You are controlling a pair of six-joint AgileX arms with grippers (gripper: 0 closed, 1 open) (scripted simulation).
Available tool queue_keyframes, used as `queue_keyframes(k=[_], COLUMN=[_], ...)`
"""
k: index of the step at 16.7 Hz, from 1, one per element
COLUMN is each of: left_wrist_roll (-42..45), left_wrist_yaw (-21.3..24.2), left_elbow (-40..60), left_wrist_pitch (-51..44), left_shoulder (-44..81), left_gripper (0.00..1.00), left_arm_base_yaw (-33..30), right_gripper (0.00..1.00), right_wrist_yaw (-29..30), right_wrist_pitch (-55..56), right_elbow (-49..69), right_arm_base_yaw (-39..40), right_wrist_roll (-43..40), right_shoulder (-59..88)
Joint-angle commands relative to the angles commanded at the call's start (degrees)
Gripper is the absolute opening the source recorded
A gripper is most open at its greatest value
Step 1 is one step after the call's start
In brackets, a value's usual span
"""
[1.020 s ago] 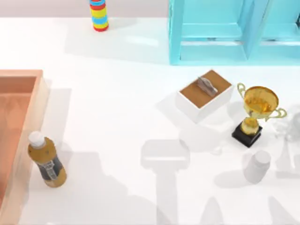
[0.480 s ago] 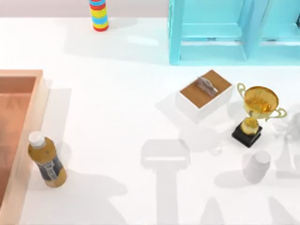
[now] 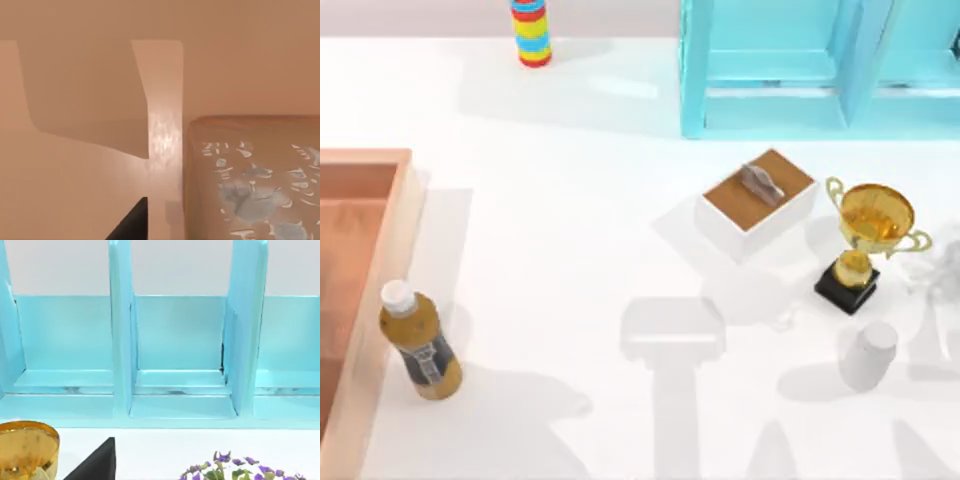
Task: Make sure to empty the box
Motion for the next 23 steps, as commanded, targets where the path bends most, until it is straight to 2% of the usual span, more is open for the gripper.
queue_keyframes(k=[8, 18, 23], left_wrist_roll=[0.0, 0.04, 0.11], left_wrist_yaw=[0.0, 0.04, 0.02], left_elbow=[0.0, 0.16, 8.09], left_wrist_pitch=[0.0, -0.16, -9.72], left_shoulder=[0.0, -0.13, -1.77], left_gripper=[0.02, 0.0, 0.0], left_arm_base_yaw=[0.0, -0.06, -0.15], right_gripper=[1.0, 1.0, 1.0], right_wrist_yaw=[0.0, 0.0, 0.0], right_wrist_pitch=[0.0, 0.0, 0.0], right_elbow=[0.0, 0.0, 0.0], right_arm_base_yaw=[0.0, 0.0, 0.0], right_wrist_roll=[0.0, 0.0, 0.0], right_shoulder=[0.0, 0.0, 0.0])
